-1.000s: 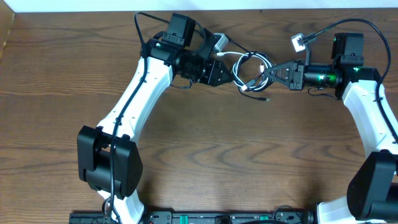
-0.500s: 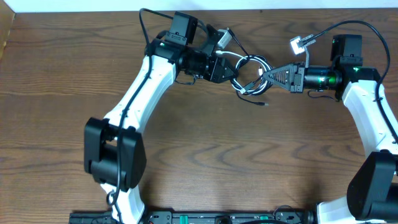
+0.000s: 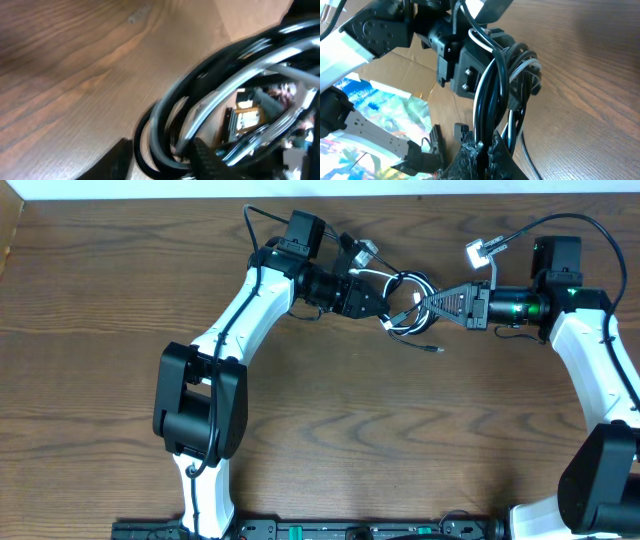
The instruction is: Untangle cables
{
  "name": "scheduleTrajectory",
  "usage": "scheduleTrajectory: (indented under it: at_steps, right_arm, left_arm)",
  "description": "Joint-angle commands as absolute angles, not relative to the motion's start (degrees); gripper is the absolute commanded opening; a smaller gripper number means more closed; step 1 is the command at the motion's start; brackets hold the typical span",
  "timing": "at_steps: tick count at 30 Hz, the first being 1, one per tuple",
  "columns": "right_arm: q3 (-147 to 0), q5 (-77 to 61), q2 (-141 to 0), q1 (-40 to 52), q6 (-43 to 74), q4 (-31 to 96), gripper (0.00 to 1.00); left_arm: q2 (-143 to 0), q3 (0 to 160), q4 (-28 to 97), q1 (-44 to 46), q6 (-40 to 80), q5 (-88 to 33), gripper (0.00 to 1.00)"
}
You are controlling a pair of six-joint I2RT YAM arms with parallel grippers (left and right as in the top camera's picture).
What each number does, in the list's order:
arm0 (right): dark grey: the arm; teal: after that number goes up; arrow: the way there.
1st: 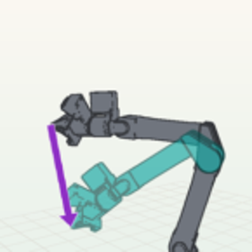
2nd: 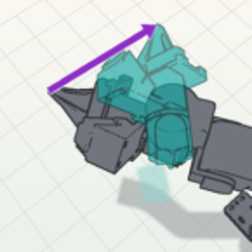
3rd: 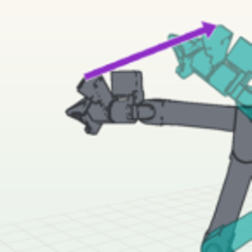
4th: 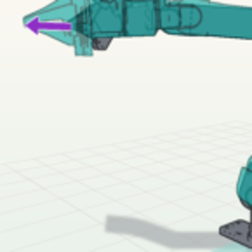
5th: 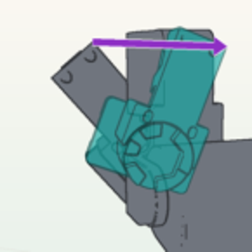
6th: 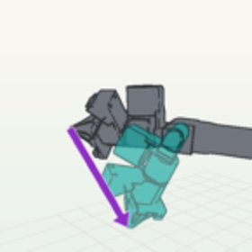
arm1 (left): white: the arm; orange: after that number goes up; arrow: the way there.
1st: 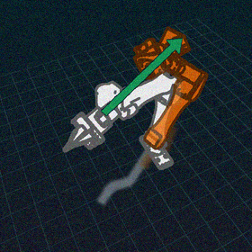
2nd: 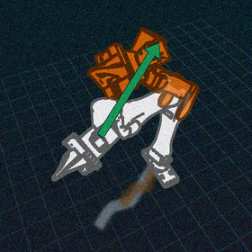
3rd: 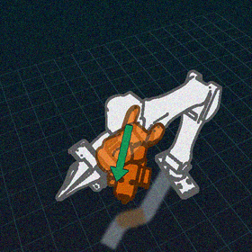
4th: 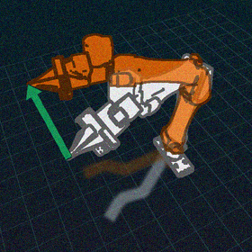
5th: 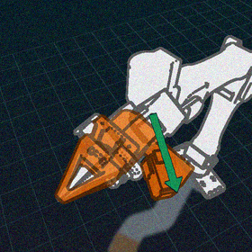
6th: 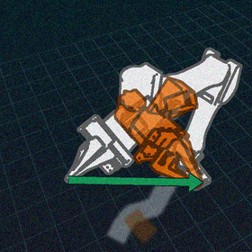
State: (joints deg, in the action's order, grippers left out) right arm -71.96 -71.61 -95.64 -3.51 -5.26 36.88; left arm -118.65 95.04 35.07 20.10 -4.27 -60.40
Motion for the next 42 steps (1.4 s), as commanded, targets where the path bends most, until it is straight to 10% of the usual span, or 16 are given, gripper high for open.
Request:
scheduleTrajectory:
  at_steps: [1, 29, 42]
  right_arm:
    - [-71.8, -75.4, -95.7, -3.7, -6.3, 36.9, 0.01]
    - [-71.4, -12.2, -95.7, 4.7, 24.8, 43.6, 0.01]
    - [-71.8, -35.7, -92.3, 5.6, 13.0, 37.6, 0.01]
  left_arm:
    - [-119.5, 94.5, 34.6, 20.0, -4.3, -61.8, 0.11]
    - [-108.4, 94.6, 41.7, 19.7, 4.6, -46.9, 0.08]
    - [-108.4, 94.6, 44.6, 19.7, 4.3, -43.4, 0.07]
